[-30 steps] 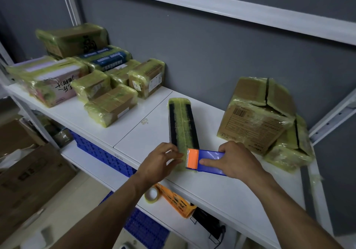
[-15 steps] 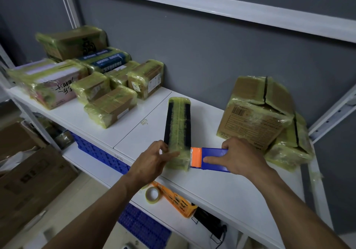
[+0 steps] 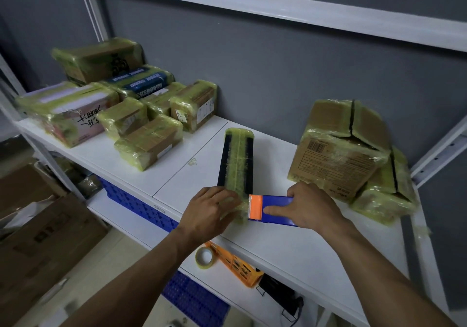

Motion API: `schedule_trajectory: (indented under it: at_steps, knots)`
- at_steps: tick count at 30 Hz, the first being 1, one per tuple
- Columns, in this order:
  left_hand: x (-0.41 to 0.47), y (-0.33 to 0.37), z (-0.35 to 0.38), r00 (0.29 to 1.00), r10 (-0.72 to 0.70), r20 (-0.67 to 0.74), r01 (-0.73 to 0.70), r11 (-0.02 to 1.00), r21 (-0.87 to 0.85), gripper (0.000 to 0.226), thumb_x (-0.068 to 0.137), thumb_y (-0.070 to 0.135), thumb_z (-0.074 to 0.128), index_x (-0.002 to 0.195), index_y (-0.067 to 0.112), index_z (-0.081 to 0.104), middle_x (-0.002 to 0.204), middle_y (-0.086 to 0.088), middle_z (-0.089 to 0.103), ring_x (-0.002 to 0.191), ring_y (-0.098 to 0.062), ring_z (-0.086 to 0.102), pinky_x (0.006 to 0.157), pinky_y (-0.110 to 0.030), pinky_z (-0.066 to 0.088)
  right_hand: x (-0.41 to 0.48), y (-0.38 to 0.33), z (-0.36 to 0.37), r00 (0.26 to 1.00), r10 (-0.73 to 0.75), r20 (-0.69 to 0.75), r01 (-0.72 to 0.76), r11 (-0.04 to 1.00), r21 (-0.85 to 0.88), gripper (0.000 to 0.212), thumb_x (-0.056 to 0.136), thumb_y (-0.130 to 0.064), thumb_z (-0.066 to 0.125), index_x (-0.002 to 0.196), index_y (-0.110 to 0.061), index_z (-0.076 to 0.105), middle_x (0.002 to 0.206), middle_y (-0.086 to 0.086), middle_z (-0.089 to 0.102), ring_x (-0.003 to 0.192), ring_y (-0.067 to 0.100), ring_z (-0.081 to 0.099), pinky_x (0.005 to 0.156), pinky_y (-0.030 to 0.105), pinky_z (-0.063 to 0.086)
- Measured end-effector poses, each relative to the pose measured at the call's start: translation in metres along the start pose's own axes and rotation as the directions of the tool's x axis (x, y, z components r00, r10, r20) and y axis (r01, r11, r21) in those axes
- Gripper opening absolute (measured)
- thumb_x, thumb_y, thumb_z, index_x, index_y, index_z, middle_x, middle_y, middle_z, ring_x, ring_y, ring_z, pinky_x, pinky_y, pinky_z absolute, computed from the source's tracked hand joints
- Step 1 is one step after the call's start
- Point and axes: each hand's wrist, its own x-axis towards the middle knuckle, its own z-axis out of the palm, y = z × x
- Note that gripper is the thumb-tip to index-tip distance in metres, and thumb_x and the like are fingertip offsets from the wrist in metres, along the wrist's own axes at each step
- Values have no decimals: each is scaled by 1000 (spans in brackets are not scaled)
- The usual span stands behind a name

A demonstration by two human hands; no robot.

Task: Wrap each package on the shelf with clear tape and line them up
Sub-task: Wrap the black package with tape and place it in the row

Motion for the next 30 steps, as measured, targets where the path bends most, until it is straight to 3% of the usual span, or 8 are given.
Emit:
schedule_trajectory:
  at_steps: [6,10,14,19,23,25,30]
  knots:
    - [5,-6,-5,999,30,41,-32,998,56,32,80,24,86,111,27,78,111,9,75,90,-19,70,56,-32,56,-3,-3,3,1000,23,-15,-22,999,41,58,69,-78,76,74,-26,51,71,-9,56,64,4,57,52,22,39]
    - [4,-18,-10,996,21,89,-28,997,77,34,80,22,86,112,28,76,112,10,74,91,-18,69,51,-29,54,-9,-3,3,999,6,-52,-1,994,105,61,67,-79,77,63,-27,46,55,-7,45,51,5,50,48,19,31]
    - [2,-15,-8,993,-43,111,34,997,74,35,80,21,85,111,29,72,107,10,71,89,-19,66,44,-29,50,-12,-2,-1,998,-15,-66,22,994,103,62,66,-81,76,62,-25,49,56,-6,49,51,7,52,49,21,33]
    - [-1,-19,-10,993,-72,96,70,997,30,36,86,21,79,115,34,63,107,10,67,90,-21,62,47,-31,52,-14,6,-6,996,-1,-92,10,995,101,64,65,-82,75,59,-25,48,47,-7,47,45,5,49,46,18,29]
    - [0,-12,-3,988,-76,135,65,995,82,63,80,16,82,133,39,57,109,9,63,92,-18,57,44,-27,47,-12,7,-3,997,-2,-75,9,996,91,61,66,-82,75,67,-24,54,59,-7,54,55,6,57,49,19,35]
    - [-1,-10,0,988,-84,130,74,995,73,58,81,16,82,130,39,61,111,11,61,97,-16,55,46,-27,50,-10,8,-1,998,8,-61,-3,996,90,61,66,-82,74,73,-25,55,65,-8,58,60,6,60,51,20,38]
    - [4,2,-2,984,-139,108,134,990,52,43,78,42,84,117,35,69,107,10,63,98,-17,59,50,-23,44,-5,7,4,999,21,-41,-17,995,96,60,67,-81,75,75,-25,53,70,-9,59,64,5,61,52,22,40]
